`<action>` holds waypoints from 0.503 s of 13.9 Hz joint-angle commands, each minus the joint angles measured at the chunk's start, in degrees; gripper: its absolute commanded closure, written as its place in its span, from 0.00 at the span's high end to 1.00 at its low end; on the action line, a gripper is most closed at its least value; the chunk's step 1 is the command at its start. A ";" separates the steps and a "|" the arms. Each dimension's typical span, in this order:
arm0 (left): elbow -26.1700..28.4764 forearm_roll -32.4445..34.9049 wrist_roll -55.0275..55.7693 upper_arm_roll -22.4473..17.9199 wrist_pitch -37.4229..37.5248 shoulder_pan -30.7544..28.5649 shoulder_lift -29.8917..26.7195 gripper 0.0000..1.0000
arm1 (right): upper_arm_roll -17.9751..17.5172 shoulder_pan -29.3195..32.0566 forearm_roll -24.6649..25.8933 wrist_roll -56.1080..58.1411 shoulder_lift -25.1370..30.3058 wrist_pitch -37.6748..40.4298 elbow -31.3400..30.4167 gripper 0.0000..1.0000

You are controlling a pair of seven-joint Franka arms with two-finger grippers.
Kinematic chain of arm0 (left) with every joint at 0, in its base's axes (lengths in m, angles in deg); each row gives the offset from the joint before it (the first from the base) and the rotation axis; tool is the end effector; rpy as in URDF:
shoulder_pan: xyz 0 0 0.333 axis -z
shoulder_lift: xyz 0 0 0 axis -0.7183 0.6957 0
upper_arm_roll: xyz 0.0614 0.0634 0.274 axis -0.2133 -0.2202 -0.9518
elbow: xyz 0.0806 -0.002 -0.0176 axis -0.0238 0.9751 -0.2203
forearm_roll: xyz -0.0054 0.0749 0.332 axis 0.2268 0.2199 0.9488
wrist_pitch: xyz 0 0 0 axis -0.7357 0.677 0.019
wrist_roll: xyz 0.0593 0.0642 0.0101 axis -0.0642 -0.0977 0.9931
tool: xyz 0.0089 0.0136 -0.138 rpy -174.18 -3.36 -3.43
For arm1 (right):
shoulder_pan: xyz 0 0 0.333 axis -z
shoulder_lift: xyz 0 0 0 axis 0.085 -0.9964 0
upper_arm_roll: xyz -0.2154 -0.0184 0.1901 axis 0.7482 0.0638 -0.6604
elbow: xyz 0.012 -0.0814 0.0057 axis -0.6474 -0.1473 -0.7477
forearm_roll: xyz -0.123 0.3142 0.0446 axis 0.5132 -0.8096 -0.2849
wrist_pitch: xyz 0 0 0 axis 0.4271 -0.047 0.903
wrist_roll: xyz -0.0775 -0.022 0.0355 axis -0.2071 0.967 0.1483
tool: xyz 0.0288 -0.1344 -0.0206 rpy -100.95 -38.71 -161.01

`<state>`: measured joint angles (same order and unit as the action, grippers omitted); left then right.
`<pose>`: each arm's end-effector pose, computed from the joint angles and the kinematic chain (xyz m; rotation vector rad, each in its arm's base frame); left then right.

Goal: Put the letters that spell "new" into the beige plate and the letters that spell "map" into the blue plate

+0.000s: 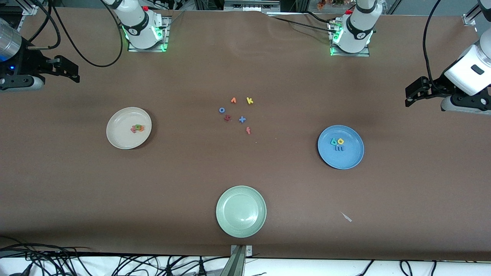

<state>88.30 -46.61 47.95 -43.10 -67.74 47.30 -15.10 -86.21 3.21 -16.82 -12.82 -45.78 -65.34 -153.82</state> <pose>0.5179 -0.0351 0.5508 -3.1201 0.1876 -0.0252 0.4747 0.0205 0.5471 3.0922 0.1473 -0.1513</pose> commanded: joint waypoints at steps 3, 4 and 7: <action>0.11 -2.19 -0.90 0.25 0.82 -0.68 0.33 1.00 | -0.64 0.53 0.86 -0.14 0.89 -0.51 -0.79 1.00; 0.12 -2.11 -0.90 0.25 0.91 -0.68 0.15 1.00 | -0.64 0.53 0.86 -0.23 0.89 -0.42 -0.79 1.00; 0.12 -1.76 -0.90 0.33 0.99 -0.51 0.15 1.00 | -0.64 0.53 0.86 -0.23 0.89 -0.51 -0.79 1.00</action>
<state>88.67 -47.71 47.95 -43.10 -67.53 47.24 -14.80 -86.21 3.21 -16.79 -12.82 -45.78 -65.37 -153.82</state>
